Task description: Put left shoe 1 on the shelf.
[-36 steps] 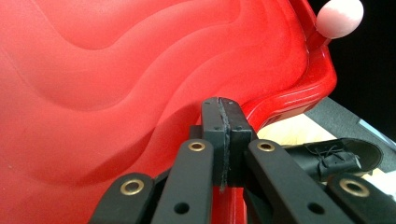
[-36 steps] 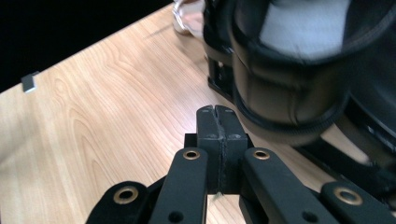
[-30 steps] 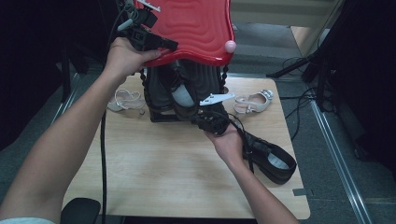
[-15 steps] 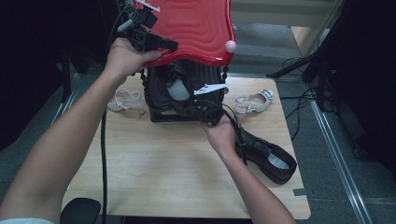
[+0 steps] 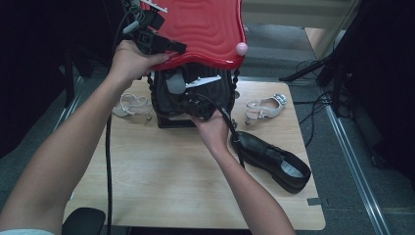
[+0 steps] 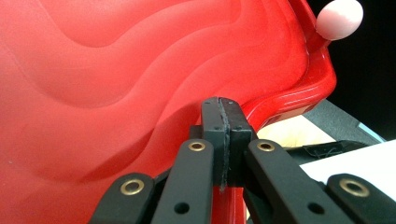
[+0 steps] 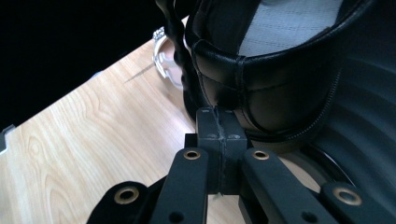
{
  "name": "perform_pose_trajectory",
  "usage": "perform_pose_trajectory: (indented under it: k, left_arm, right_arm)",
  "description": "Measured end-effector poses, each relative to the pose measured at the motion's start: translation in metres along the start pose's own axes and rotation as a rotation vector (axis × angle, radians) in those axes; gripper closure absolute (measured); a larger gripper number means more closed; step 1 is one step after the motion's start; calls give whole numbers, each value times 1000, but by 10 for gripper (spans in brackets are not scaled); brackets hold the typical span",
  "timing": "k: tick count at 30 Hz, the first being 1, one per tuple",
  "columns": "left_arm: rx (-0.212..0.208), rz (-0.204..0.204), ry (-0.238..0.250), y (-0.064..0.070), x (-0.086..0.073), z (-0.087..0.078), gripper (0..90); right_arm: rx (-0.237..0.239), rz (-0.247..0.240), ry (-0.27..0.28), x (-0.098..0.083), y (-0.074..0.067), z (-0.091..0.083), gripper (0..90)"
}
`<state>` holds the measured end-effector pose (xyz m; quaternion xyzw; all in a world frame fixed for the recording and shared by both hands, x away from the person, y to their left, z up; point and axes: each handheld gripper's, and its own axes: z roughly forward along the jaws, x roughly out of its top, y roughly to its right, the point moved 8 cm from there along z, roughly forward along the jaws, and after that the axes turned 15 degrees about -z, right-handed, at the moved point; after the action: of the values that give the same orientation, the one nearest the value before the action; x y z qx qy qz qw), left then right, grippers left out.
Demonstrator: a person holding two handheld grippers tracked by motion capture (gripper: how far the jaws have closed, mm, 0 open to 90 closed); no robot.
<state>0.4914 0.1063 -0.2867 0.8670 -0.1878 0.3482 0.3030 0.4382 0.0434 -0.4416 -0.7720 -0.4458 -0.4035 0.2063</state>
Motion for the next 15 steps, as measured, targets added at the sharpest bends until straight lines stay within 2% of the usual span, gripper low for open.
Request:
perform_pose_trajectory:
  k: [4, 7, 15]
  left_arm:
    - [0, -1, 3, -1, 0, 0, 900]
    - [0, -3, 3, 0, 0, 0, 900]
    - [-4, -7, 6, -1, -1, -1, 900]
  right_arm:
    - [-3, -6, 8, 4, -1, 7, 900]
    - [10, 19, 25, 9, -2, 15, 900]
    - [38, 45, 9, 9, -5, 30, 900]
